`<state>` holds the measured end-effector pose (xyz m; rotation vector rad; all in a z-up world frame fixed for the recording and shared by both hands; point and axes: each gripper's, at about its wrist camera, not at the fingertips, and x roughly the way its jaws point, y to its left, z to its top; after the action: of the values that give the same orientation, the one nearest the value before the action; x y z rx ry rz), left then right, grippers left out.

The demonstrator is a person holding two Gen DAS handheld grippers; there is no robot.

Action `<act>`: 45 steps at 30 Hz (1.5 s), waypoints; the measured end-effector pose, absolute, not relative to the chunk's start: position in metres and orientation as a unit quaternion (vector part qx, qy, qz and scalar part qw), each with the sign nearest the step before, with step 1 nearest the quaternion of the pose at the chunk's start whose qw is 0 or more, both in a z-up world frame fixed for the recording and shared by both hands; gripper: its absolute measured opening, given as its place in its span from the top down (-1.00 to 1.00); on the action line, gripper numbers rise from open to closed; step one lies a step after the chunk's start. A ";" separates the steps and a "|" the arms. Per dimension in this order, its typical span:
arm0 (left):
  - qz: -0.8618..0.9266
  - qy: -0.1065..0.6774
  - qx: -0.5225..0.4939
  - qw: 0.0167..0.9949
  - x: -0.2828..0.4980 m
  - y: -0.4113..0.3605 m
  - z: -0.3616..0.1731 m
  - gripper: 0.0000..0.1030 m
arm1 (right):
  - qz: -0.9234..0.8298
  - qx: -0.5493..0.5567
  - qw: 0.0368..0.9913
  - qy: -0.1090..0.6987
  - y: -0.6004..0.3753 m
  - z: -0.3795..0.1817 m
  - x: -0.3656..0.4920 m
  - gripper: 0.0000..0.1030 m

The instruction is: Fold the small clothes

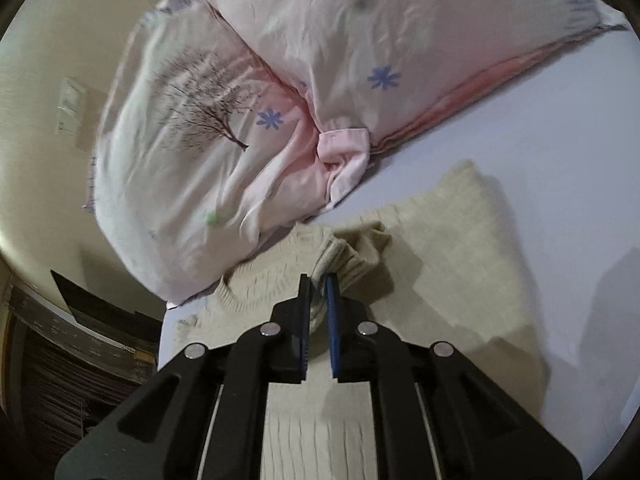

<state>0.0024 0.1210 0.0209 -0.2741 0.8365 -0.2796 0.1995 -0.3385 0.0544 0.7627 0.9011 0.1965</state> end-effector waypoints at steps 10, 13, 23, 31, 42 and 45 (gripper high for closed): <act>-0.157 0.414 -0.157 0.883 -0.013 0.126 0.013 -0.35 | 0.030 0.325 0.833 0.446 -0.369 0.062 0.113 0.17; -0.166 0.409 -0.169 0.881 -0.023 0.128 0.011 -0.35 | 0.014 0.307 0.836 0.454 -0.381 0.062 0.081 0.08; -0.240 0.391 -0.228 0.859 -0.070 0.126 0.005 -0.34 | 0.140 0.367 0.770 0.502 -0.393 0.029 -0.010 0.25; -0.289 0.404 -0.289 0.818 -0.102 0.120 -0.018 -0.30 | 0.234 0.362 0.737 0.520 -0.393 0.028 -0.073 0.14; -0.322 0.411 -0.312 0.794 -0.098 0.109 -0.023 0.88 | 0.293 0.334 0.704 0.554 -0.361 0.002 -0.069 0.85; -0.328 0.386 -0.294 0.811 -0.086 0.109 0.009 0.89 | 0.312 0.333 0.731 0.508 -0.359 0.040 -0.049 0.86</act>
<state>-0.0861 0.1087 0.0093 -0.6288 0.8247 -0.7001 -0.0492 -0.3588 0.0397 0.7331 1.1184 0.6862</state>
